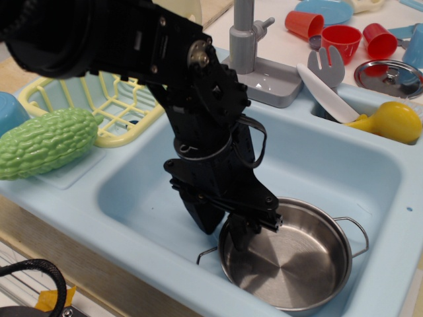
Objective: Put pot or pan from sink into drying rack
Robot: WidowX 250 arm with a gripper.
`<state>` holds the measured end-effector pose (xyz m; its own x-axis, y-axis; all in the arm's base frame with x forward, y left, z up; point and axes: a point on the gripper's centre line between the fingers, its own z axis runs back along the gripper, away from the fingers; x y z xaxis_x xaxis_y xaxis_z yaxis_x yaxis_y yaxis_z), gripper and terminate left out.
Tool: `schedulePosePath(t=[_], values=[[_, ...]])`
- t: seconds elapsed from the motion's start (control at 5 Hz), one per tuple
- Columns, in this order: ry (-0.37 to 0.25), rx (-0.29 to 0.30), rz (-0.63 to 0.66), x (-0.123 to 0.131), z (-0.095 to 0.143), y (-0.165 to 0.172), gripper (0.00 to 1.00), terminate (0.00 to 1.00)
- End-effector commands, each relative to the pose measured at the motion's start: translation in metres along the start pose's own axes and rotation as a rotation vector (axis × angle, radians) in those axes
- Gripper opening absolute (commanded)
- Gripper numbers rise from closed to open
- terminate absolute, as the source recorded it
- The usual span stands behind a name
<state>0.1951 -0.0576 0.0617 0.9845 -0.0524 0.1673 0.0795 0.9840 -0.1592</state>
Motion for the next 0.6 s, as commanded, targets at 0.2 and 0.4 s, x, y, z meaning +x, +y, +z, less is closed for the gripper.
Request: schedulePosePath(t=[0.2,0.4], values=[[0.0,0.031,0.011,0.011,0.001,0.0,0.0,0.0],[0.002,0.094,-0.019,0.032,0.018,0.007,0.0,0.0]])
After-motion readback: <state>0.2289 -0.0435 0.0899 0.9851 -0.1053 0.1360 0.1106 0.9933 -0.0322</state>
